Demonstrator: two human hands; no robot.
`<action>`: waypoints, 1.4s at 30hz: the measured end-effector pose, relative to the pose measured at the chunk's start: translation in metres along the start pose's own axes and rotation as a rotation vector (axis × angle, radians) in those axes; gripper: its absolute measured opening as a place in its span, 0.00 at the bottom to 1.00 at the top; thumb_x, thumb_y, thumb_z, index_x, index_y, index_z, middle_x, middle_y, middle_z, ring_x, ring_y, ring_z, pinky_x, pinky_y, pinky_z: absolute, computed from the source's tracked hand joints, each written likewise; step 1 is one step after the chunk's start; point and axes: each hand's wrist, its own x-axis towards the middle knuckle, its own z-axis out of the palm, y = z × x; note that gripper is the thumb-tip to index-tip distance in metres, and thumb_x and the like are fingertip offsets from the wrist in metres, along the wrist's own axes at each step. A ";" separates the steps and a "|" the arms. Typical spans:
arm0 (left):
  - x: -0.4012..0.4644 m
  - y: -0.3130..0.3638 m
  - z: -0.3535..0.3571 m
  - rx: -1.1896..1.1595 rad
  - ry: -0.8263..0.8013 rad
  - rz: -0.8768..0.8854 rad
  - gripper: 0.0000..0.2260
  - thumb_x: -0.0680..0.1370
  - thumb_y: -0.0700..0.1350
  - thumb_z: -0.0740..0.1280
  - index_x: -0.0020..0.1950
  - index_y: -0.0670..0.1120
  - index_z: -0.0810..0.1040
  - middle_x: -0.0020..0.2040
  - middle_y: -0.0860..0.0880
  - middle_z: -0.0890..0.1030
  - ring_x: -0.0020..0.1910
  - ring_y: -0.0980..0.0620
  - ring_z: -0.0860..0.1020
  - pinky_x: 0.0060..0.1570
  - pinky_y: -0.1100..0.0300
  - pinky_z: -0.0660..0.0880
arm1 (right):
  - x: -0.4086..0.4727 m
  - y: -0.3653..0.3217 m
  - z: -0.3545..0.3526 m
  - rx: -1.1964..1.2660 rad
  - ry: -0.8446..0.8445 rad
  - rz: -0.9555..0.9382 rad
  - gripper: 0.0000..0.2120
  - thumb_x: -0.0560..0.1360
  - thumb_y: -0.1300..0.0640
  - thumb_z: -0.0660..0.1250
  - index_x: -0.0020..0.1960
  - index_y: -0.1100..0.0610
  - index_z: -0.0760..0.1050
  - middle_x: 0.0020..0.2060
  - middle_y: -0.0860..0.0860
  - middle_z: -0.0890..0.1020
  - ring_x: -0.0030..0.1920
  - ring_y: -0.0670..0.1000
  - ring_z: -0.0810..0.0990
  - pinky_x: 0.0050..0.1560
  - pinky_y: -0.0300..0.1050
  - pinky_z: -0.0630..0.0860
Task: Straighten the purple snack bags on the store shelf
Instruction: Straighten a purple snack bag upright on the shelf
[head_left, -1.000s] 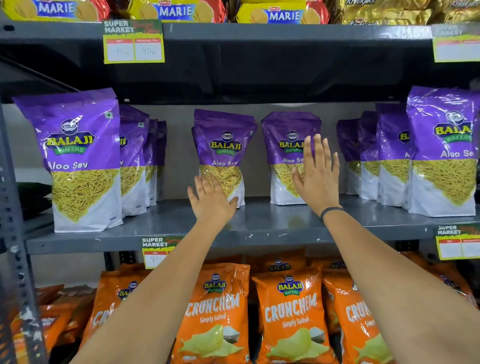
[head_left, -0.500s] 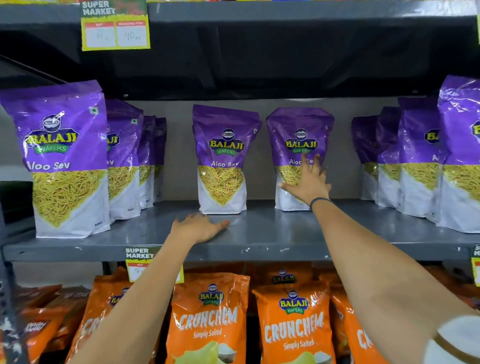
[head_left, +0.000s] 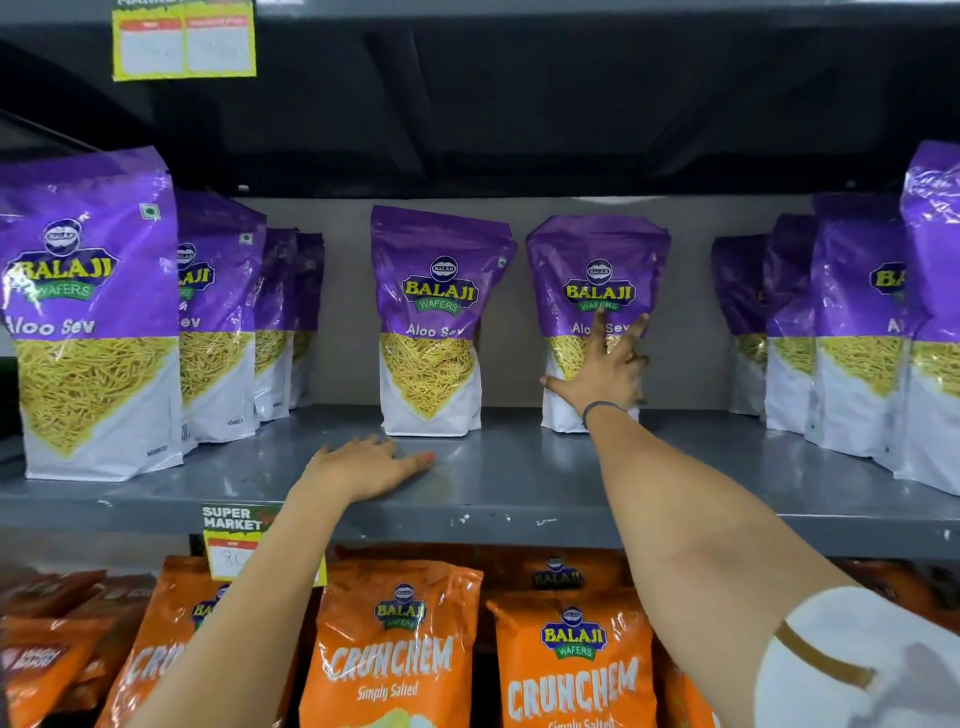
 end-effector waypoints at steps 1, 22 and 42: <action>0.000 -0.001 0.001 0.003 0.000 -0.004 0.36 0.77 0.68 0.46 0.79 0.50 0.56 0.81 0.48 0.54 0.80 0.47 0.54 0.77 0.43 0.51 | -0.001 0.000 0.000 -0.005 0.009 -0.005 0.59 0.60 0.34 0.76 0.77 0.44 0.42 0.77 0.61 0.39 0.69 0.69 0.60 0.51 0.72 0.75; 0.008 0.007 0.005 0.026 -0.020 -0.026 0.35 0.77 0.67 0.45 0.80 0.50 0.54 0.81 0.47 0.53 0.80 0.46 0.52 0.76 0.42 0.49 | -0.010 0.011 -0.017 0.016 -0.026 -0.009 0.56 0.63 0.39 0.77 0.77 0.42 0.42 0.77 0.60 0.39 0.68 0.67 0.63 0.54 0.69 0.74; 0.020 0.001 0.010 -0.025 0.014 -0.029 0.38 0.75 0.69 0.47 0.78 0.49 0.59 0.80 0.46 0.58 0.78 0.44 0.58 0.75 0.42 0.56 | -0.054 0.019 -0.061 0.011 0.027 -0.009 0.54 0.63 0.39 0.76 0.77 0.42 0.45 0.77 0.59 0.41 0.69 0.68 0.60 0.55 0.70 0.72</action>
